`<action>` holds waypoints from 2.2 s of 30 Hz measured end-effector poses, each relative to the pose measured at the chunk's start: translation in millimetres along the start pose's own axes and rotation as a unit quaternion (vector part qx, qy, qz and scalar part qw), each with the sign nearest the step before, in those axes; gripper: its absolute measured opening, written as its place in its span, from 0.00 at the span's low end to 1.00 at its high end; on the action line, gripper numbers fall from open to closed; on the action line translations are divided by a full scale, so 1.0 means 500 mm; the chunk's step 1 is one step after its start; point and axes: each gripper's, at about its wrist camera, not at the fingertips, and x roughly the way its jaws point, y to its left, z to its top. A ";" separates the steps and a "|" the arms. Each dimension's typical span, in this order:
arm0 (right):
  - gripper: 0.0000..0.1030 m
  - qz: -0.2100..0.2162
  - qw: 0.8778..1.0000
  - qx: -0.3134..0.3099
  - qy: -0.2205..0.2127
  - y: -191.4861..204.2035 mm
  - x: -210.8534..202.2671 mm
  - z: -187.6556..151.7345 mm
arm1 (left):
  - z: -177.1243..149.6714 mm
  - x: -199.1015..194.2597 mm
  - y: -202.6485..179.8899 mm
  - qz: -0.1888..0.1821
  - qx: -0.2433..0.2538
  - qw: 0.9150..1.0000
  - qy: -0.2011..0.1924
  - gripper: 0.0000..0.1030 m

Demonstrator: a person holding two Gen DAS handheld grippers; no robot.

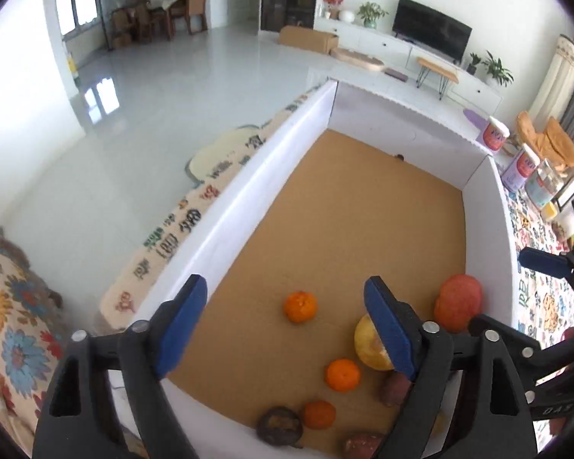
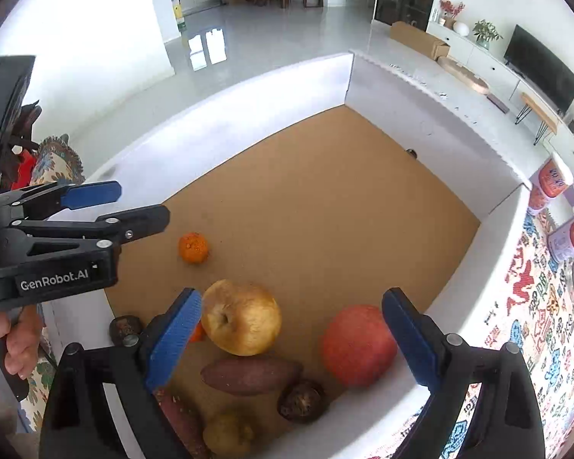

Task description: Organize fruits

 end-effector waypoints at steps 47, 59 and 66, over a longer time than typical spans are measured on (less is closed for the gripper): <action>1.00 -0.017 0.993 0.111 -0.039 0.092 -0.193 -0.184 | -0.161 -0.177 0.004 0.066 0.007 0.998 0.011 0.99; 1.00 -0.024 0.993 0.114 -0.035 0.091 -0.187 -0.175 | -0.156 -0.181 0.006 0.070 0.006 0.998 0.007 0.99; 1.00 -0.024 0.993 0.111 -0.029 0.095 -0.179 -0.173 | -0.155 -0.180 0.008 0.070 0.005 0.998 0.009 0.99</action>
